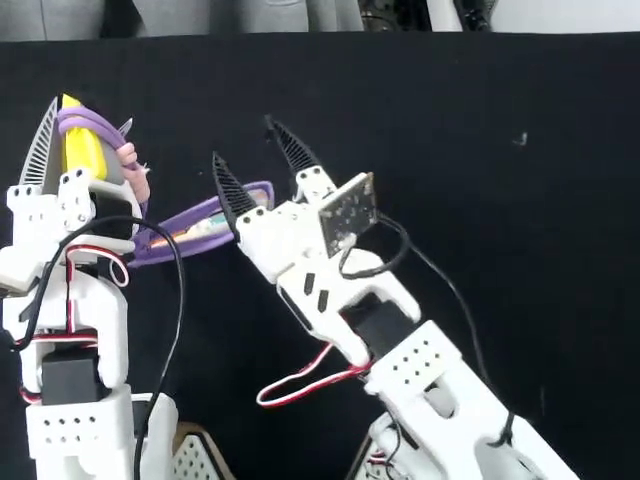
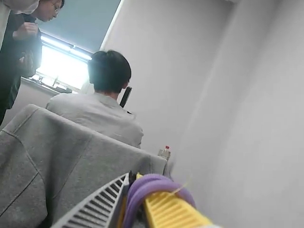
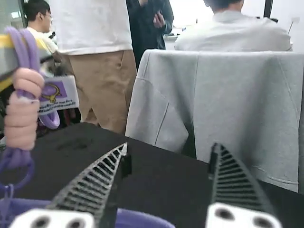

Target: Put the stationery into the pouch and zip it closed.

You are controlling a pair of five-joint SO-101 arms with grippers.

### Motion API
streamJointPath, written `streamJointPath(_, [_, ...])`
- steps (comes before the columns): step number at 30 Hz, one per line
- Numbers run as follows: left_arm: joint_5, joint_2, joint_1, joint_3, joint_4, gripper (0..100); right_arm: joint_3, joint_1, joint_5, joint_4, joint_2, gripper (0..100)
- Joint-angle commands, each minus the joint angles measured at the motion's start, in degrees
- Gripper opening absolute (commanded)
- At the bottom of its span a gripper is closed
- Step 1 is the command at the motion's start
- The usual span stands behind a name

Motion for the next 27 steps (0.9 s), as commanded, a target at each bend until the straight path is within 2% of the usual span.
streamJointPath(1, [0.5, 0.1, -0.5, -0.6, -0.4, 3, -0.9, -0.4, 0.6, -0.8, -2.9, 28.6])
streamJointPath(4, [0.6, 0.2, -0.6, -1.2, -1.0, 3, -2.3, 1.1, 0.7, 4.2, -8.4, 28.6])
streamJointPath(8, [0.4, 1.2, -0.6, -0.8, -8.4, 3, -8.6, 3.4, 0.7, 16.3, -15.8, 28.6])
streamJointPath(12, [0.6, 9.1, -0.3, -5.3, -10.2, 3, -14.5, 4.5, 0.9, 25.1, -16.8, 28.9])
streamJointPath(19, [0.7, 28.0, -0.3, -15.5, -10.5, 3, -21.1, 4.2, 9.1, 27.9, -1.6, 28.6])
streamJointPath(25, [0.8, 34.4, -2.2, -23.9, -10.5, 3, -28.4, 4.1, 11.0, 33.1, 11.9, 28.6])
streamJointPath(27, [3.5, 36.1, -3.6, -24.9, -10.5, 3, -29.1, 4.0, 11.2, 33.1, 14.9, 28.6])
